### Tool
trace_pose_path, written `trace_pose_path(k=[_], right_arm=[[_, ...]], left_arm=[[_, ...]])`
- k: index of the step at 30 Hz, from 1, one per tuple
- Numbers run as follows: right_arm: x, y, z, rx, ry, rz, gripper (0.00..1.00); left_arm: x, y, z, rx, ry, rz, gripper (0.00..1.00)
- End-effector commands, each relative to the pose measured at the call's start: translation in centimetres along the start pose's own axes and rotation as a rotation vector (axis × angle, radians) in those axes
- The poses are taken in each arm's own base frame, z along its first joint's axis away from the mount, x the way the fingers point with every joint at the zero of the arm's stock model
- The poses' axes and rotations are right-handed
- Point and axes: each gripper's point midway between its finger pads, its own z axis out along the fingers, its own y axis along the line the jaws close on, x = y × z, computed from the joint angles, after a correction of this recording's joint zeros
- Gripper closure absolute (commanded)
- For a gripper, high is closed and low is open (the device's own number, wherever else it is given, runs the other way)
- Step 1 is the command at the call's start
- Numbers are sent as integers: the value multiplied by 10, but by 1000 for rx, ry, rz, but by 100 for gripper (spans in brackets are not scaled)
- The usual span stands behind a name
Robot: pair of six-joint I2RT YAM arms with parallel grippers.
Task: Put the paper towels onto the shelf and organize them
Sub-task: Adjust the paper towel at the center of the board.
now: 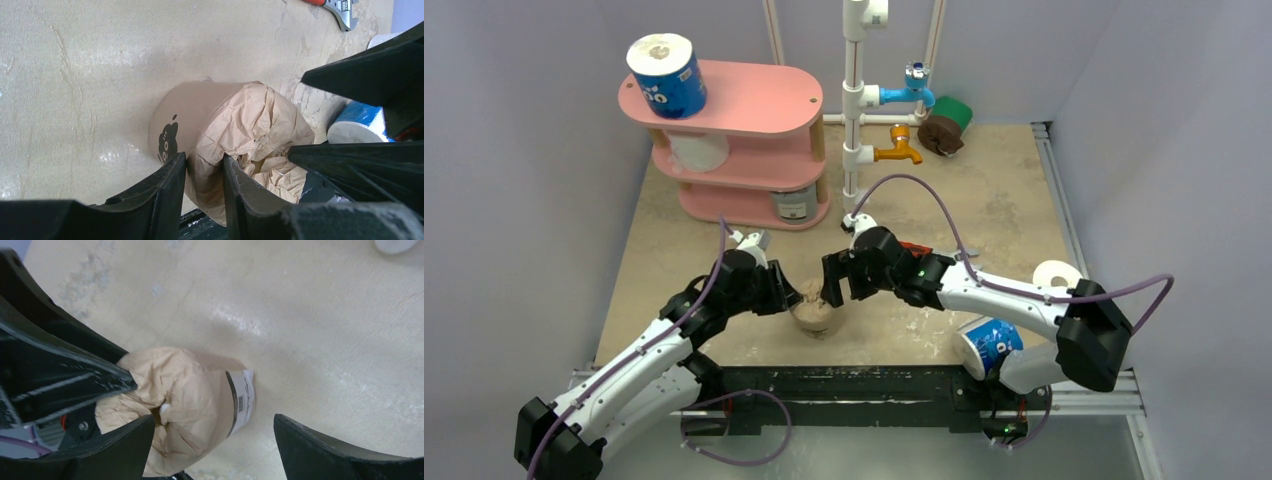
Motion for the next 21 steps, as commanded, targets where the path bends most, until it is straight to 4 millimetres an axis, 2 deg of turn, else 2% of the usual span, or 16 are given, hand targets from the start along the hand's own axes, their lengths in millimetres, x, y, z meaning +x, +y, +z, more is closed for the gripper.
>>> trace_pose_path(k=[1, 4, 9, 15, 21], right_arm=[[-50, 20, -19, -20, -130, -10, 10], [-57, 25, -14, -29, -134, -17, 10], [-52, 29, 7, -44, -92, -22, 10], [-32, 22, 27, -33, -25, -42, 11], [-13, 10, 26, -16, 4, -36, 11]], left_arm=[[7, 15, 3, -49, 7, 6, 69], [7, 15, 4, -46, 8, 7, 69], [7, 14, 4, -41, 7, 5, 69], [7, 13, 5, -36, 7, 7, 69], [6, 13, 4, -39, 2, 8, 69]])
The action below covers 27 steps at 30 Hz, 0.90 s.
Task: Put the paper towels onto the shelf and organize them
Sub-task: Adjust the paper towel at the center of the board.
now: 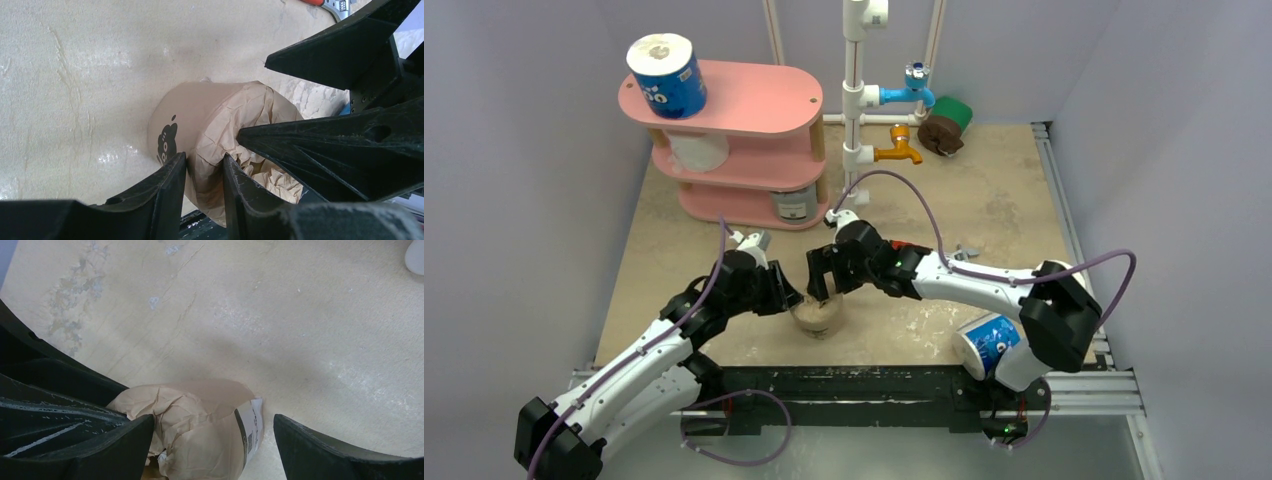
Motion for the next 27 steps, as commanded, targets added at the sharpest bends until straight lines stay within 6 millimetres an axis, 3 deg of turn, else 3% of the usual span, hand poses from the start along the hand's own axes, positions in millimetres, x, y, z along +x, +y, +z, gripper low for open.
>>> trace_pose_path(k=[1, 10, 18, 24, 27], right_arm=[[5, -2, -9, -15, -11, -23, 11], [27, -11, -19, -17, 32, -47, 11], [36, -18, -4, 7, 62, -54, 11], [26, -13, 8, 22, 65, -41, 11], [1, -12, -1, 50, -2, -45, 10]], left_arm=[[6, 13, 2, -44, 8, 9, 69], [6, 15, 5, -56, 11, 5, 69], [4, 11, 4, -44, 8, 1, 69], [5, 10, 5, -38, 13, 0, 69], [5, 10, 5, -38, 15, 2, 69]])
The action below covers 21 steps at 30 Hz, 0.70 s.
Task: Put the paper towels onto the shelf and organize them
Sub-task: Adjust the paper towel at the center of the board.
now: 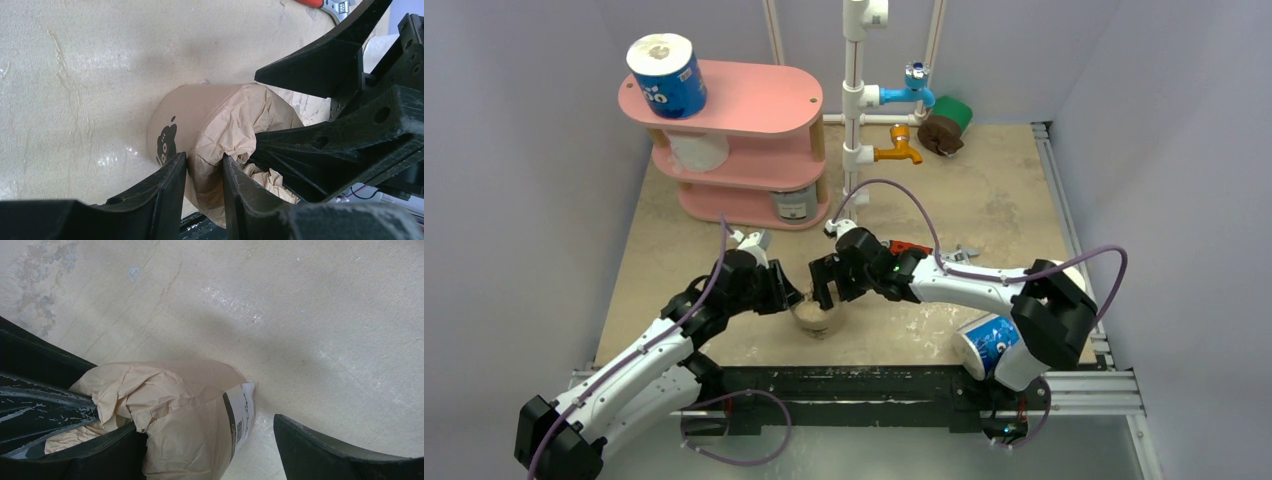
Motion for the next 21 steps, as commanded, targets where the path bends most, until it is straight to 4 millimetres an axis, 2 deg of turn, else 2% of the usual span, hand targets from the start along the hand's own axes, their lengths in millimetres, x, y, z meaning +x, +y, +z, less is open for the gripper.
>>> trace_pose_path(k=[1, 6, 9, 11, 15, 17, 21], right_arm=[[-35, 1, -17, 51, -86, -23, 10], [-72, 6, -55, 46, -196, -20, 9], [-79, 15, -76, 7, -228, -24, 9], [-76, 18, -84, -27, -242, -28, 9], [-55, 19, -85, -71, -204, -25, 9], [-45, 12, -79, -61, -199, -7, 9], [-48, 15, -73, -66, -208, 26, 9]], left_arm=[[5, 10, 4, -39, 13, 2, 69], [4, 10, 3, -35, 8, 6, 69], [4, 9, 3, -32, 7, 5, 69], [4, 8, 4, -30, 8, 5, 69], [3, 7, 4, -25, 8, 5, 69], [3, 7, 5, -24, 7, 5, 69], [3, 7, 5, -25, 5, 2, 69]])
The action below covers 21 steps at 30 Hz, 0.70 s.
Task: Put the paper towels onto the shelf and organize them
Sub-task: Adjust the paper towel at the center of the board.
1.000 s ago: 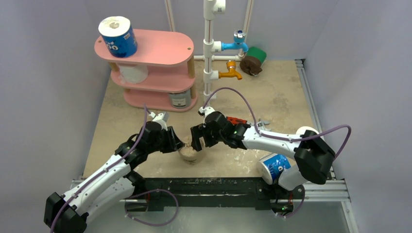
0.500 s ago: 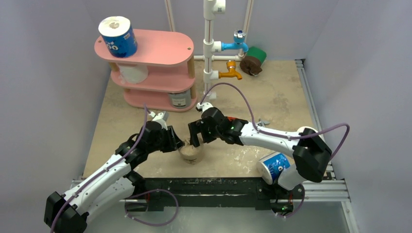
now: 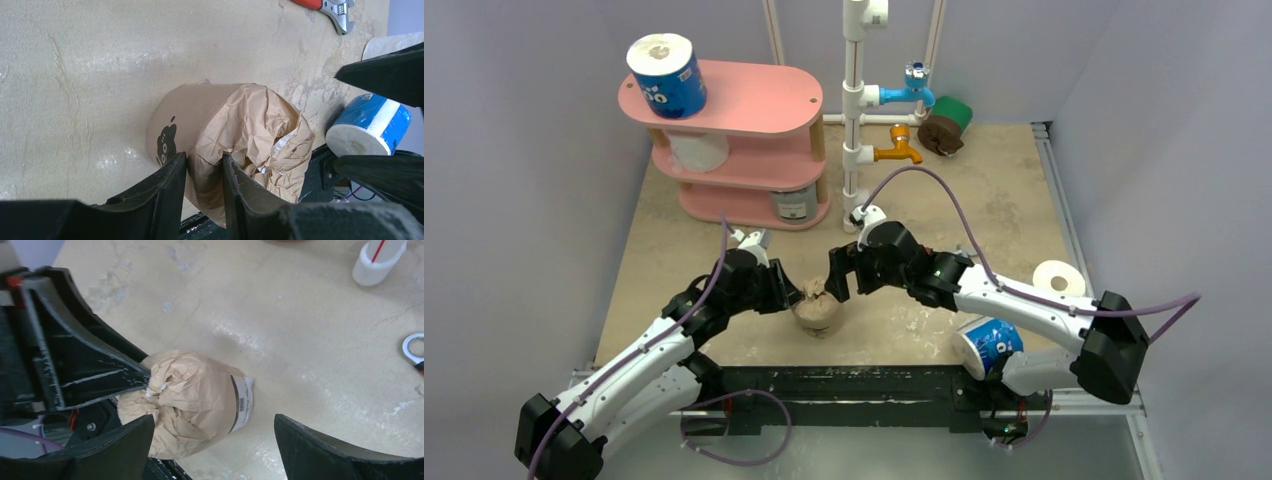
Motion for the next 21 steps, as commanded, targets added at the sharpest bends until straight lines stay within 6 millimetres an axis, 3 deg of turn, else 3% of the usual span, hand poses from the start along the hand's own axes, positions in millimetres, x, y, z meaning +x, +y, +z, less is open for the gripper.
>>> trace_pose_path(k=[1, 4, 7, 14, 21], right_arm=[[-4, 2, 11, 1, -12, 61, 10], [-16, -3, 20, 37, -33, 68, 10], [-15, -5, 33, 37, -11, 59, 10], [13, -11, 50, 35, 79, 26, 11], [41, -14, 47, 5, 148, 7, 11]], left_arm=[[5, 8, 4, -27, 11, 1, 69], [5, 8, 4, -27, 12, -3, 69], [5, 5, 3, -19, 11, -2, 69], [6, 4, 4, -19, 16, 2, 69], [4, 3, 3, -19, 8, 2, 69]])
